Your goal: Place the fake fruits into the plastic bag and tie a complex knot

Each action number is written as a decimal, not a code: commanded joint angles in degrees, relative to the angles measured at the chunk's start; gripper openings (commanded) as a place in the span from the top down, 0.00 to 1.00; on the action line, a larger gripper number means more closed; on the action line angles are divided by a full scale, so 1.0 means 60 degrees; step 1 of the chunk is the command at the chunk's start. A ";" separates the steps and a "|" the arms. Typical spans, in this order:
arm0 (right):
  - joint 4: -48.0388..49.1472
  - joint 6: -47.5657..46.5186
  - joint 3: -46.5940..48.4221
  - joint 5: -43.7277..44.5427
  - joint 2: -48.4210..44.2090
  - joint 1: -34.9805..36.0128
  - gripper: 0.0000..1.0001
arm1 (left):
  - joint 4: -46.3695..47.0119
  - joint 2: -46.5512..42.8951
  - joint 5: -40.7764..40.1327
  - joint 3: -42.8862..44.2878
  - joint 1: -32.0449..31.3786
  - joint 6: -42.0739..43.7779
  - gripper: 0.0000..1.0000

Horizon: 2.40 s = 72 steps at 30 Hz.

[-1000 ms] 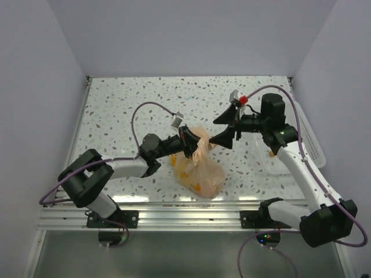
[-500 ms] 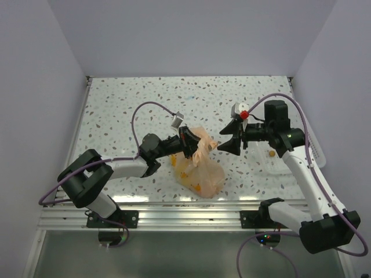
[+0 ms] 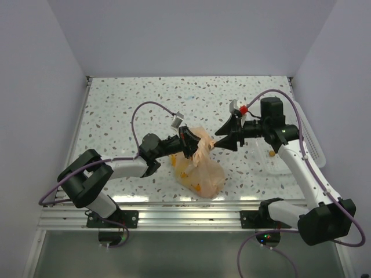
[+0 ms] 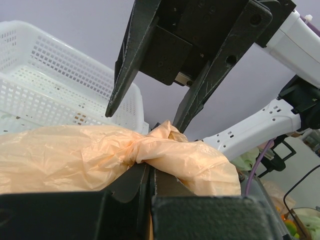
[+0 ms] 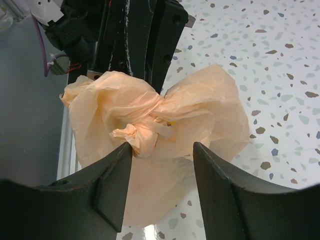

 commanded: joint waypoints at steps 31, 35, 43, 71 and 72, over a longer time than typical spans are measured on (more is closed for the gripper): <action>0.0194 0.0334 0.0276 0.0413 -0.0130 0.0332 1.00 | -0.1804 -0.1668 0.1553 -0.0695 0.1261 0.1368 0.71; 0.0135 0.0348 0.0364 0.0573 -0.0116 0.0318 1.00 | -0.4174 -0.3115 0.2256 -0.0594 0.1686 0.3215 0.60; 0.0076 0.0451 0.0730 0.0794 -0.0116 0.0332 1.00 | -1.1426 -0.5185 0.3809 0.1000 0.2288 0.8575 0.50; -0.0363 0.0377 0.1067 0.0837 -0.0174 0.0552 1.00 | -1.0919 -0.3472 0.1978 0.3025 0.0515 0.7101 0.32; -0.0363 0.0392 0.1067 0.0838 -0.0203 0.0566 1.00 | -1.0889 -0.3428 0.2037 0.3025 0.0530 0.7057 0.47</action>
